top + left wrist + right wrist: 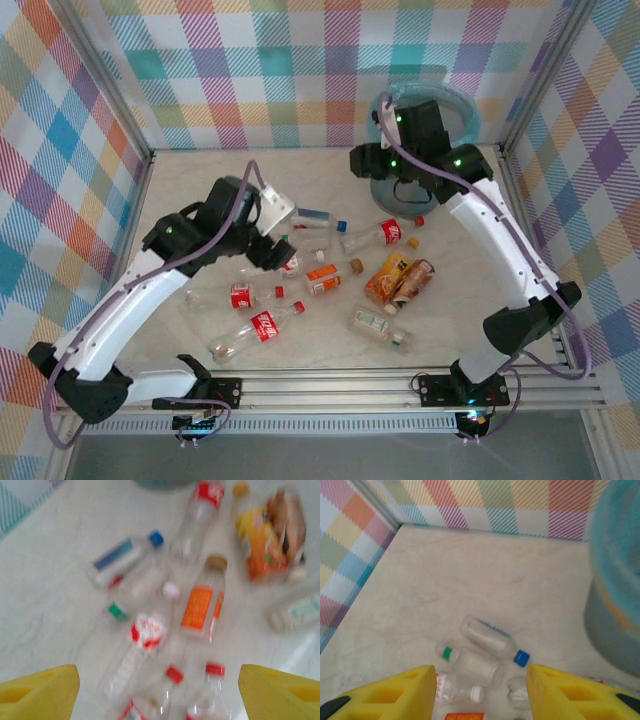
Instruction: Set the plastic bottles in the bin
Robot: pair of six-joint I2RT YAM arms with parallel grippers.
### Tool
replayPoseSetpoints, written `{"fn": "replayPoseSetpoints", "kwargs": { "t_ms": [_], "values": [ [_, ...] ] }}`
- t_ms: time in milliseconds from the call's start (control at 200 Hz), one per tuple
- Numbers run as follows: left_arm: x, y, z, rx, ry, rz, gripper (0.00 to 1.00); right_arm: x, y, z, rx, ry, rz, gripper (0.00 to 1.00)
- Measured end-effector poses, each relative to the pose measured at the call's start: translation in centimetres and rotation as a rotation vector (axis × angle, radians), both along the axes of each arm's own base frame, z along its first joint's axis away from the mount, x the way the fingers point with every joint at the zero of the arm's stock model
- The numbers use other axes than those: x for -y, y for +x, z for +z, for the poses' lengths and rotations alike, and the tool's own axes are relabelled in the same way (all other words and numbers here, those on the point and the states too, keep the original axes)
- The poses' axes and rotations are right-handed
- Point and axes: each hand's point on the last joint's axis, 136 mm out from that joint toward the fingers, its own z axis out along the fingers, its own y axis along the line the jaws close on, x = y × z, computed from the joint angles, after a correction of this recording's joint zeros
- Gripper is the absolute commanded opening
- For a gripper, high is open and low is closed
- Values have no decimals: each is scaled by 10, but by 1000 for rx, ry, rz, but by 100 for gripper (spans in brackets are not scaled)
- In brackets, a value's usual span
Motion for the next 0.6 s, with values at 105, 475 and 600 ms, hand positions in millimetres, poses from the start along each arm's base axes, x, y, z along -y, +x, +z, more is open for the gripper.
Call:
{"fn": "replayPoseSetpoints", "kwargs": {
  "t_ms": [105, 475, 600],
  "values": [
    [-23, -21, -33, -52, 115, -25, 85, -11, -22, -21, -43, 5, 50, 50],
    [-73, -69, -106, -142, 339, -128, 86, -40, -104, -91, -198, 17, 179, 50],
    [-82, -79, -136, -224, 425, -158, 86, -45, -114, -95, -204, 20, 199, 50]
  ]
}}
